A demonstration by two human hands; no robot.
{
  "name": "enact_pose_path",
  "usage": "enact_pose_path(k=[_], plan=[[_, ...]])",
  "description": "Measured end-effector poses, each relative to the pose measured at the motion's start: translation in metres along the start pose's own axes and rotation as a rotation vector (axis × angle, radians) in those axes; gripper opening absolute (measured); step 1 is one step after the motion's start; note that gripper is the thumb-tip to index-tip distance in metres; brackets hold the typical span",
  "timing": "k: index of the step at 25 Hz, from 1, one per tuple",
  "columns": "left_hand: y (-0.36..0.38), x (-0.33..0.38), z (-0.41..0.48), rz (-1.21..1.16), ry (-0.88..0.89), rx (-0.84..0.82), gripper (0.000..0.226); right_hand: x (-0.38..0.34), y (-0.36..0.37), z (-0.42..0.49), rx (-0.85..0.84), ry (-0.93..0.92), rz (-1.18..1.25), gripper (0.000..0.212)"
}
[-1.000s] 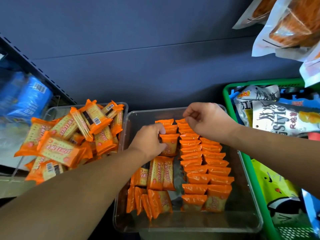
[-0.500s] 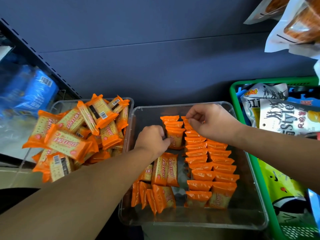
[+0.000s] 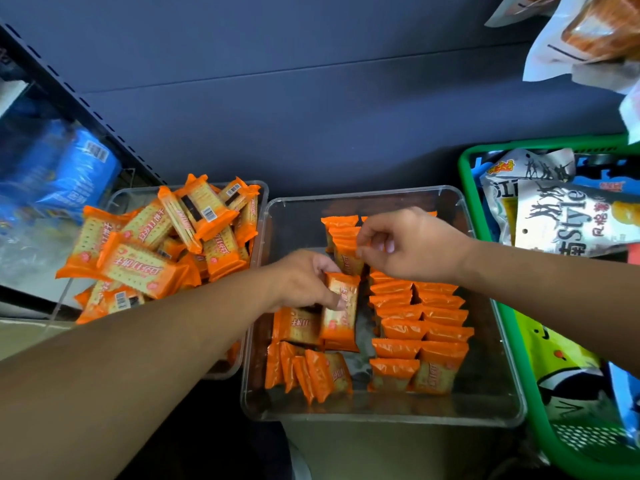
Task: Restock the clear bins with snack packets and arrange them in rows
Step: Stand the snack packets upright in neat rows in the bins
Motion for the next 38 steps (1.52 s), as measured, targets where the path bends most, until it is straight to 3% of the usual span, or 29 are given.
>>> enact_pose_path(k=[1, 3, 5, 8, 12, 15, 17, 19, 22, 24, 28, 31, 34, 38], plan=[[0.002, -0.002, 0.001, -0.048, 0.014, 0.033, 0.032, 0.0, 0.001, -0.002, -0.021, -0.007, -0.049, 0.015], [0.013, -0.009, 0.005, 0.073, 0.051, 0.118, 0.03, 0.003, 0.003, -0.003, -0.037, 0.006, -0.079, 0.028], [0.024, -0.016, 0.012, 0.169, 0.068, 0.159, 0.05, 0.007, 0.0, -0.003, -0.045, 0.035, -0.062, 0.028], [0.025, -0.015, 0.015, 0.186, 0.05, 0.09, 0.074, 0.009, -0.004, -0.004, -0.052, 0.057, -0.056, 0.025], [0.01, 0.001, -0.004, 0.346, 0.008, -0.088, 0.055, 0.011, -0.007, -0.004, -0.101, 0.061, -0.036, 0.023], [-0.01, 0.024, -0.035, 0.435, 0.057, -0.063, 0.045, 0.007, -0.011, -0.002, -0.073, 0.048, 0.039, 0.015], [-0.029, 0.04, -0.058, 0.369, 0.095, 0.101, 0.039, -0.004, -0.014, 0.001, -0.043, 0.074, 0.168, 0.009], [-0.046, 0.05, -0.083, 0.066, 0.123, 0.25, 0.036, -0.016, -0.017, 0.004, -0.071, 0.173, 0.434, 0.016], [-0.053, 0.059, -0.117, -0.518, 0.14, 0.312, 0.043, -0.025, -0.026, 0.003, -0.285, 0.267, 0.856, 0.052], [-0.047, 0.064, -0.126, -0.681, 0.158, 0.342, 0.049, -0.028, -0.029, 0.001, -0.415, 0.236, 1.028, 0.055], [-0.048, 0.066, -0.127, -0.596, 0.161, 0.295, 0.062, -0.029, -0.025, 0.0, -0.346, 0.232, 1.085, 0.056], [-0.059, 0.064, -0.128, -0.372, 0.13, 0.103, 0.047, -0.022, -0.026, -0.001, -0.34, 0.214, 0.955, 0.052], [-0.064, 0.059, -0.117, -0.338, 0.134, 0.112, 0.031, -0.018, -0.025, 0.002, -0.323, 0.236, 0.943, 0.056], [-0.065, 0.053, -0.099, -0.275, 0.143, 0.089, 0.031, -0.015, -0.027, 0.008, -0.158, 0.241, 0.914, 0.057]])
Point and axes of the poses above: each hand's wrist, its own z-axis towards the middle knuckle, its own y-axis out of the palm, x = y × z, the point moved 1 cm from there along z, towards the middle knuckle, and after that the axes turned 2 degrees about y, right-handed, at the moved point
